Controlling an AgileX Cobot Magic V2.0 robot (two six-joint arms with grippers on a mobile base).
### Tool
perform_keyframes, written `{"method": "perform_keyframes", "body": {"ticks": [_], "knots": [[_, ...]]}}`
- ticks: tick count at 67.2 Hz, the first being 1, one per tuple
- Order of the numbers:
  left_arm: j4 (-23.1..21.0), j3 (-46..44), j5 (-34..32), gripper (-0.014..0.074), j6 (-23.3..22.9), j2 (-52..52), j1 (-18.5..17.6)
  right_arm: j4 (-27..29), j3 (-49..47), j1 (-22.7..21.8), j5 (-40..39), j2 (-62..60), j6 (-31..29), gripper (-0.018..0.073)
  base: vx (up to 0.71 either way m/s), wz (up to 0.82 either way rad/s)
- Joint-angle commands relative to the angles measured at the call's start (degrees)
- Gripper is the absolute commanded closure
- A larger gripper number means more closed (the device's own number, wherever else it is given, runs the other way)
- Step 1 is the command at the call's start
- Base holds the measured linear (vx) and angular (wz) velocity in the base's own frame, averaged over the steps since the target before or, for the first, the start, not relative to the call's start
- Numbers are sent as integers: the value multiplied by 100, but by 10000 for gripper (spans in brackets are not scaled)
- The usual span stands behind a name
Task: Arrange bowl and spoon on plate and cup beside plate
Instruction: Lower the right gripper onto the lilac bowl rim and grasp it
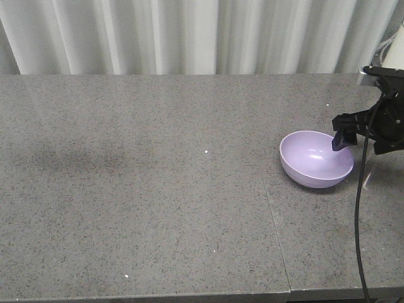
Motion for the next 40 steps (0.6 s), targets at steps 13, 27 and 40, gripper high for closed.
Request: {"method": "perform_keyframes", "body": {"ticks": [13,27,40], "knots": [[-67,-124,-400,603,-15,-177,-36,127,-195,157,-154,-71,-375,-23,0,0],[-67,-124,-371,603,-15,-177,-36,-89,-195,251,-183,129,-215,-23,0,0],[-67,-124,-355,603,-15,-177,-36,-85,-195,251,-356,177,-168,-1,0,0]]}}
